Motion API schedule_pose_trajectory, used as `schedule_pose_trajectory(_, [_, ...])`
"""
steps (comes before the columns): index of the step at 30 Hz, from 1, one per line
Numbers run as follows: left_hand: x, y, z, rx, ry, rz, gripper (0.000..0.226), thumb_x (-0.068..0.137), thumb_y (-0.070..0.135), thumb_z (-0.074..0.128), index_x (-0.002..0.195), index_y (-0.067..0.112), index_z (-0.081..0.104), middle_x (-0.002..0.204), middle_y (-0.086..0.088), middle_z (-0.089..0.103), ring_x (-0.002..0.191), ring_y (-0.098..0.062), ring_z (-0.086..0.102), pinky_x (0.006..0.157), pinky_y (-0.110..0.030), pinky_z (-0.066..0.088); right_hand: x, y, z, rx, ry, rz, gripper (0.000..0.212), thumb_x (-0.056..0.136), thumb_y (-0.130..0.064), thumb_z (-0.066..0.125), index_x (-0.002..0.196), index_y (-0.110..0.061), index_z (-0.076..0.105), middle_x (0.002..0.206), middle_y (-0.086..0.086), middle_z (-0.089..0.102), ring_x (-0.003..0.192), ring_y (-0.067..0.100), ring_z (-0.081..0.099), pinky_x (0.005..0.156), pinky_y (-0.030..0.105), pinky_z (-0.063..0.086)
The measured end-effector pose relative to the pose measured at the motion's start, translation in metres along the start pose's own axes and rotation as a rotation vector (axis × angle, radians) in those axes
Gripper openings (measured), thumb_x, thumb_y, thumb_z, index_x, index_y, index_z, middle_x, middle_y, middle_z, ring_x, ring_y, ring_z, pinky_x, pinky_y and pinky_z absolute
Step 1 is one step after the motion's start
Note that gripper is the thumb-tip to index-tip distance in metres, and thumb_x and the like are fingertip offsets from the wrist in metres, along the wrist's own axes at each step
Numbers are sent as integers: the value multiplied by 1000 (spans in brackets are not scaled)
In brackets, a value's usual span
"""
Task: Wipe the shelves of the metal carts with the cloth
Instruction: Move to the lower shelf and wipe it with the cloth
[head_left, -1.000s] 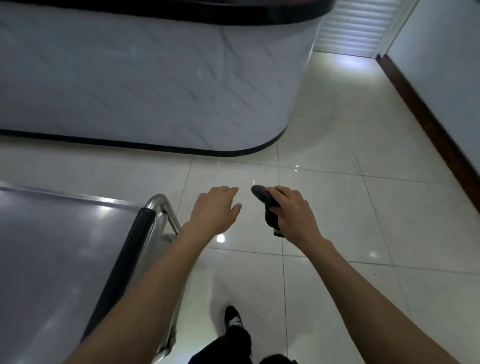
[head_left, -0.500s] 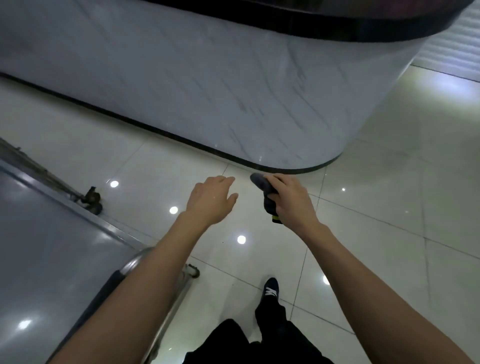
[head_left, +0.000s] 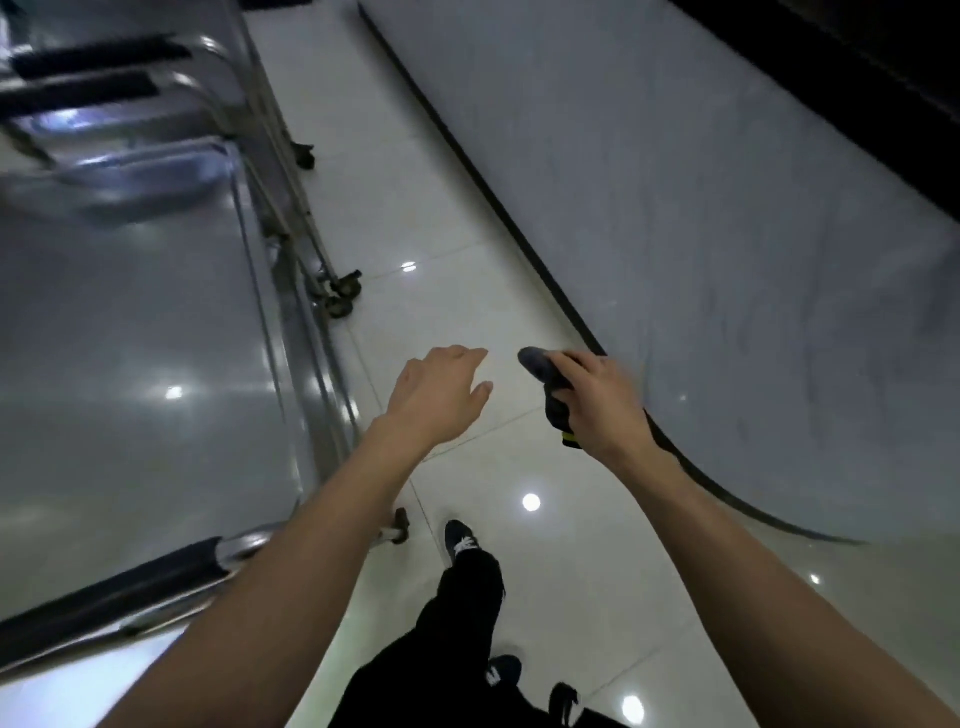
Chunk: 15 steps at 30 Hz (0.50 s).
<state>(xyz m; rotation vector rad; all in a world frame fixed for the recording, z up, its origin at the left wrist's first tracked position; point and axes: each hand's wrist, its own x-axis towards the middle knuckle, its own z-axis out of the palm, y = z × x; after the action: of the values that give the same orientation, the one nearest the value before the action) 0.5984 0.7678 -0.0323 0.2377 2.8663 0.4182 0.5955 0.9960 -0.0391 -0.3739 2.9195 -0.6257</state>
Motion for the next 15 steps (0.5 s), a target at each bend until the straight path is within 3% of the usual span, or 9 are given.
schedule_pose_trajectory(9, [73,-54,-23,-128,56,-306,51,103,45,43,150,24,40,146,-2,52,130,-25,49,104,-43,40,152,-18,2,3,-142,-253,51,93,-11,58,141,-27,51,137,2,52,126,27,47,102,54,42])
schedule_pose_trajectory(15, [109,-69,-32,-182,86,-479,54,103,45,44,152,23,39,152,-1,47,136,-24,46,111,-45,40,233,-17,-2,-32,-218,-404,46,96,-11,55,140,-27,52,140,-3,53,122,26,48,98,47,45])
